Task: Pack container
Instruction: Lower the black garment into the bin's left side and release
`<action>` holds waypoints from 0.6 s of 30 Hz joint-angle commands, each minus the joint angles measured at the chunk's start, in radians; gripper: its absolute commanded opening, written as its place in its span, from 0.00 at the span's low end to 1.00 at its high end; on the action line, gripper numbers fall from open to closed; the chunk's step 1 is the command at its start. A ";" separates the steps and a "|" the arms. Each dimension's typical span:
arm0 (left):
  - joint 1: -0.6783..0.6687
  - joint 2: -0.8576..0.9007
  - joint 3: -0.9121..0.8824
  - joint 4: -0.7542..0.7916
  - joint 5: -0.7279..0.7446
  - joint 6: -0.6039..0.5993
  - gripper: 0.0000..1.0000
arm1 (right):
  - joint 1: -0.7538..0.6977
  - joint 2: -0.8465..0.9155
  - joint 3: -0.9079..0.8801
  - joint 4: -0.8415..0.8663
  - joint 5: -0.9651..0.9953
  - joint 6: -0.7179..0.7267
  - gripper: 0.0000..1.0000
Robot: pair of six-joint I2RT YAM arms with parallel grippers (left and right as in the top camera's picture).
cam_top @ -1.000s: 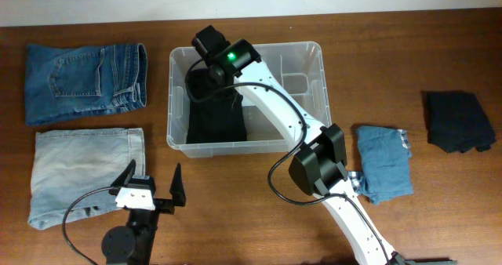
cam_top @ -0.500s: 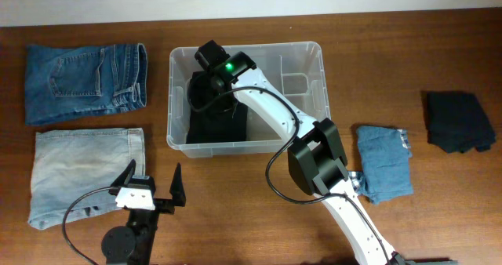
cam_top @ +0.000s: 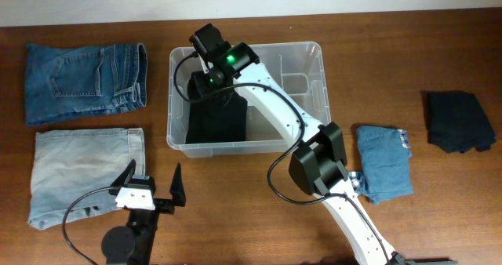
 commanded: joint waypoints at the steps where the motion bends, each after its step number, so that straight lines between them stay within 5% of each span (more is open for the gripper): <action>1: 0.006 -0.008 -0.006 -0.002 -0.004 0.015 0.99 | 0.002 0.012 0.013 0.008 -0.041 0.006 0.20; 18: 0.006 -0.008 -0.006 -0.002 -0.003 0.015 0.99 | 0.037 0.087 0.002 0.043 -0.045 0.003 0.21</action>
